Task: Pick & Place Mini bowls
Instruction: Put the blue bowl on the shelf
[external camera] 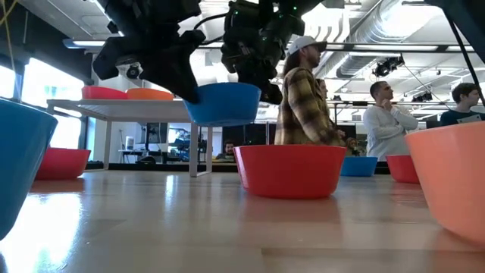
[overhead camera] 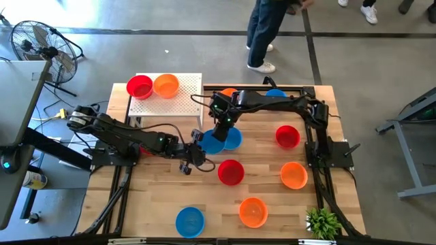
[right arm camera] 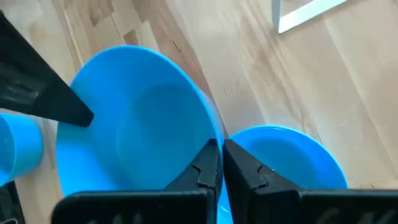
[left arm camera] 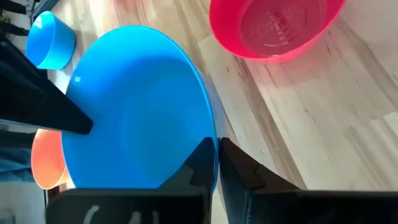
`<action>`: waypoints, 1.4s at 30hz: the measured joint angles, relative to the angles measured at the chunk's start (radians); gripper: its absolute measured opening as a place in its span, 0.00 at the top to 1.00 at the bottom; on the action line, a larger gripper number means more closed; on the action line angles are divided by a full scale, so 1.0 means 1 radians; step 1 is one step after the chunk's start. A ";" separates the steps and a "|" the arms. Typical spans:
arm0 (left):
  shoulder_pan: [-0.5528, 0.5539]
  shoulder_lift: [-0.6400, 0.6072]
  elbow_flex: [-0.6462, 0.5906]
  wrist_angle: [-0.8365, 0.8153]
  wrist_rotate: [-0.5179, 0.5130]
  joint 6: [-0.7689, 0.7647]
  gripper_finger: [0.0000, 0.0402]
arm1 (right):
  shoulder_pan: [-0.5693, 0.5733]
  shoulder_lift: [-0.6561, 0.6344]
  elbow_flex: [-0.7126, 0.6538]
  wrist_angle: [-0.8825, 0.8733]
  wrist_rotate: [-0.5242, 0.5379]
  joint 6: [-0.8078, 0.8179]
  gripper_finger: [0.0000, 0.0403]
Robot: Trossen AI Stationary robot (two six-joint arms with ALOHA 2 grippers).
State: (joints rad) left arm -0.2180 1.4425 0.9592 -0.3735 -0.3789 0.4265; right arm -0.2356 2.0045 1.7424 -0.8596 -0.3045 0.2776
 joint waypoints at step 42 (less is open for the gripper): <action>0.599 -0.078 0.341 -0.410 0.241 -0.056 1.00 | 0.193 -0.723 -0.718 0.481 0.189 -0.076 0.99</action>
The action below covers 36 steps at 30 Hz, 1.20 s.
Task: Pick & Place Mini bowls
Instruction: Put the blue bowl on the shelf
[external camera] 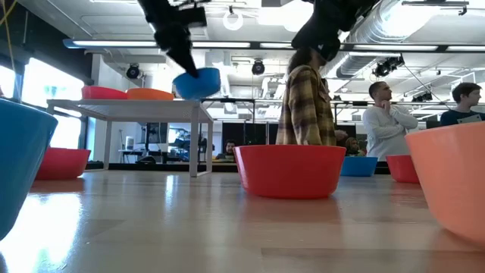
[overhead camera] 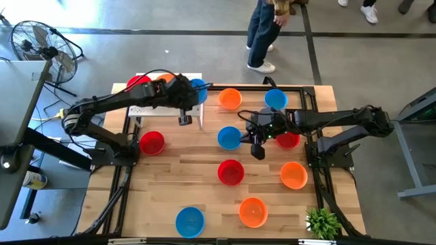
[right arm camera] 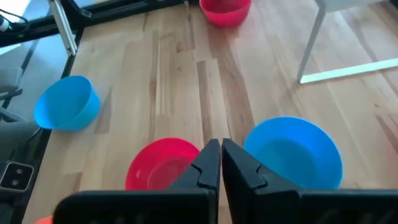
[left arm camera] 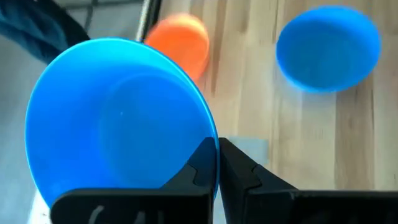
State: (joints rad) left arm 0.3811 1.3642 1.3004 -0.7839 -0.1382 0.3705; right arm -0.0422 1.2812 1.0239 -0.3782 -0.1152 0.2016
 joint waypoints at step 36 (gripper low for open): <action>0.110 0.067 0.001 -0.002 -0.002 0.014 0.87 | -0.001 0.000 -0.001 0.052 -0.004 -0.053 1.00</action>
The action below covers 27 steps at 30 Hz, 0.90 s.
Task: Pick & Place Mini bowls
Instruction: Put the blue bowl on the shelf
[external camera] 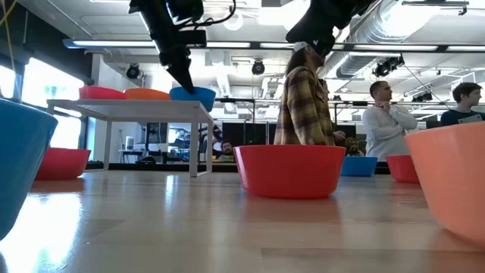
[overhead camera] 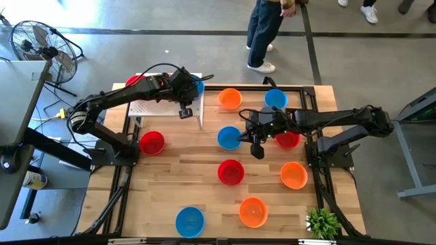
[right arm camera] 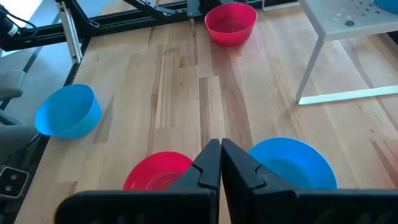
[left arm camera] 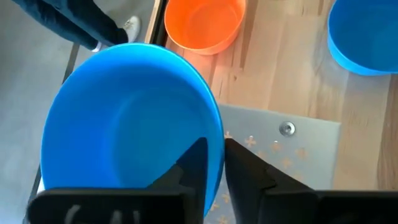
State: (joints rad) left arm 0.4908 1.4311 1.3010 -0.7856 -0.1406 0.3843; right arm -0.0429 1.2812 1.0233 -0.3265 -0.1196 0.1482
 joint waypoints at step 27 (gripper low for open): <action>0.000 0.000 0.000 0.101 -0.073 0.001 0.82 | 0.000 0.000 0.000 -0.001 0.000 0.000 1.00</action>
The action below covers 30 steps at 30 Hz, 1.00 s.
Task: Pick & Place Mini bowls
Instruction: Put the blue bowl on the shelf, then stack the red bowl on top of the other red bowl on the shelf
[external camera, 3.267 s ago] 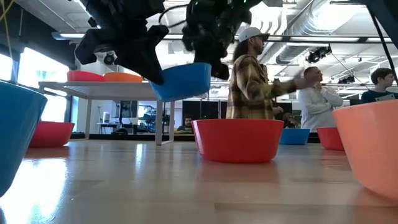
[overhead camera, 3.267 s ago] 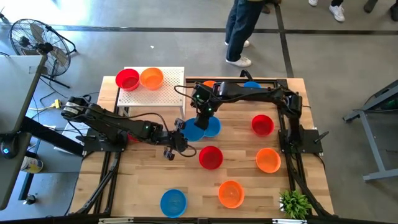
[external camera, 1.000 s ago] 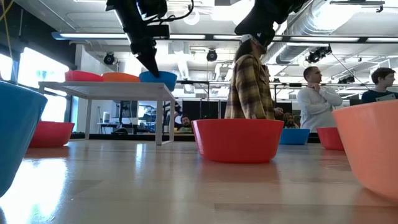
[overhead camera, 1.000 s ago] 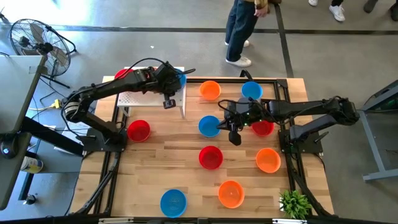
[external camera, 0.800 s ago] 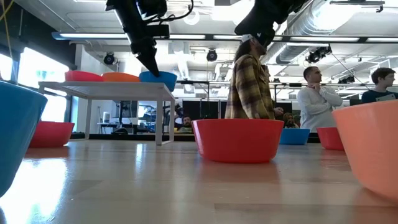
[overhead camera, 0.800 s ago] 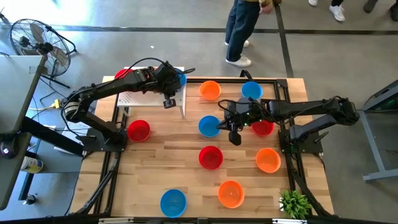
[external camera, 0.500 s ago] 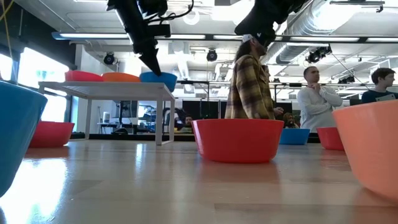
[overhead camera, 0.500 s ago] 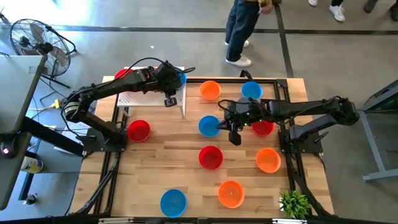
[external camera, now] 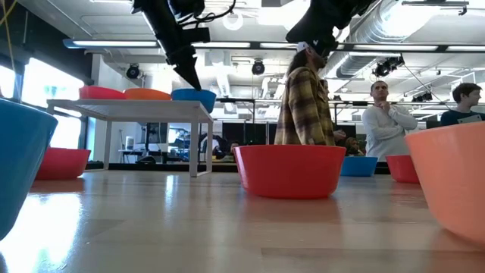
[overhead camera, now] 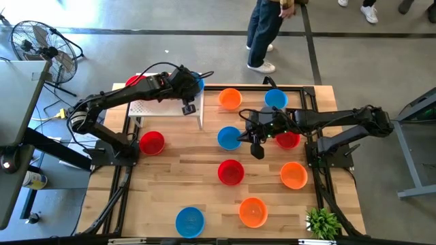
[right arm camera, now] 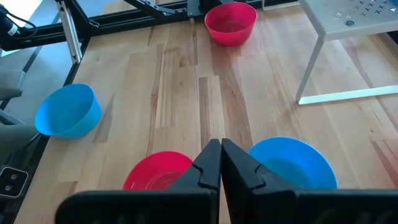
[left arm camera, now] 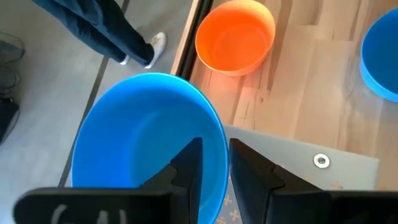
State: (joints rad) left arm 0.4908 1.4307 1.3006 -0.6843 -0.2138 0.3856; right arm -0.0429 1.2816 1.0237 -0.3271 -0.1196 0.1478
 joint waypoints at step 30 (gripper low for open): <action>-0.129 -0.158 0.007 0.117 0.048 -0.104 0.96 | -0.001 0.000 -0.034 0.103 0.059 -0.105 1.00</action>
State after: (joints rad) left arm 0.3617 1.2726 1.3075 -0.5671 -0.1654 0.2819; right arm -0.0435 1.2816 0.9900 -0.2239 -0.0602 0.0432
